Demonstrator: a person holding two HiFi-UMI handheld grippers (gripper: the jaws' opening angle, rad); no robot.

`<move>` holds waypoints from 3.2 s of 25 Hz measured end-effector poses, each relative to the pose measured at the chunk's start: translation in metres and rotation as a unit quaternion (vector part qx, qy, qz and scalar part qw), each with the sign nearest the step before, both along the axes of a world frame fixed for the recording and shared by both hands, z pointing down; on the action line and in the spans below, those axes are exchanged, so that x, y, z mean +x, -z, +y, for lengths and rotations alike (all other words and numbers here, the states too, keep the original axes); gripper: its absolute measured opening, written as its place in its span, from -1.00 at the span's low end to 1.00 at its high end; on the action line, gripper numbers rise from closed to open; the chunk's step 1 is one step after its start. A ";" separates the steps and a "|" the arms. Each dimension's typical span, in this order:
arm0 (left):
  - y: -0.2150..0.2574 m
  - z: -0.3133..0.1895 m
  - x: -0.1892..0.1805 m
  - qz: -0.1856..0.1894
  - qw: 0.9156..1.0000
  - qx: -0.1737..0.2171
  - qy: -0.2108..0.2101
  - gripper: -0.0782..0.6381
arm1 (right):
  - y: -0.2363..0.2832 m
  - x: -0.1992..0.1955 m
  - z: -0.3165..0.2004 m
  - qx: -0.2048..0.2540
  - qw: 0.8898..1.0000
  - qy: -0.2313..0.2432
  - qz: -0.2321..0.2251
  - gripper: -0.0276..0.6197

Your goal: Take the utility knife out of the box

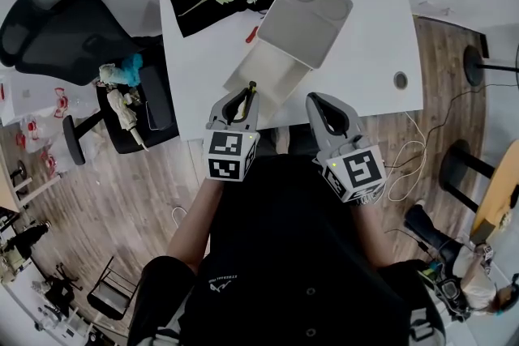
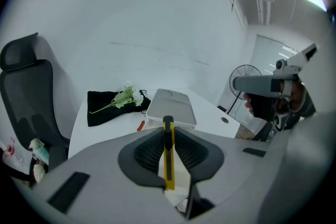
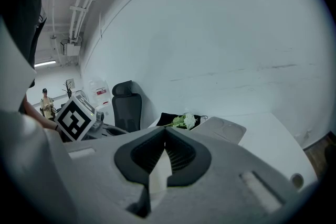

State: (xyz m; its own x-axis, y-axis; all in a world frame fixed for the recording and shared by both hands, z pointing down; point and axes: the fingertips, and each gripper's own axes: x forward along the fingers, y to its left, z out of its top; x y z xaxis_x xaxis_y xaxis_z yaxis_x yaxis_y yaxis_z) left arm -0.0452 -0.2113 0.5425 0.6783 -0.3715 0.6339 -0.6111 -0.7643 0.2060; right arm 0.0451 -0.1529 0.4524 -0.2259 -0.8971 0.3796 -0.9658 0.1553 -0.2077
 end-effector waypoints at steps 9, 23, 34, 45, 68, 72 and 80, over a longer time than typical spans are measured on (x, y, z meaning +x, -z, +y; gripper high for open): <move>0.026 0.005 -0.014 0.027 0.999 0.031 -0.001 -0.61 | -0.002 -0.016 0.000 0.006 1.000 0.009 -0.001 -0.90; 0.063 0.003 -0.025 0.065 0.994 0.089 0.008 -0.61 | 0.008 -0.023 -0.001 0.031 0.999 0.008 0.006 -0.90; 0.104 -0.007 -0.015 0.117 0.986 0.120 0.016 -0.61 | 0.026 -0.018 -0.007 0.049 0.999 -0.001 0.004 -0.90; 0.154 -0.028 -0.002 0.164 0.971 0.169 0.032 -0.61 | 0.056 0.000 -0.020 0.081 0.996 -0.004 0.021 -0.90; 0.279 -0.055 0.015 0.233 0.930 0.285 0.021 -0.61 | 0.176 0.051 -0.037 0.199 0.977 -0.023 0.075 -0.90; 0.292 -0.055 0.020 0.237 0.925 0.296 0.015 -0.61 | 0.191 0.056 -0.034 0.213 0.973 -0.025 0.086 -0.90; 0.310 -0.052 0.022 0.243 0.919 0.309 0.005 -0.61 | 0.217 0.056 -0.031 0.241 0.964 -0.025 0.106 -0.90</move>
State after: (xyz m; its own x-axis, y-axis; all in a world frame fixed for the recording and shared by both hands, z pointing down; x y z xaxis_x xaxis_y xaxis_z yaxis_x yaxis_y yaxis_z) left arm -0.0237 -0.2632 0.2326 0.8204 -0.5664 -0.0782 -0.5690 -0.8222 -0.0151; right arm 0.1015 -0.1842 0.2351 -0.1405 -0.9888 -0.0510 -0.9875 0.1362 0.0798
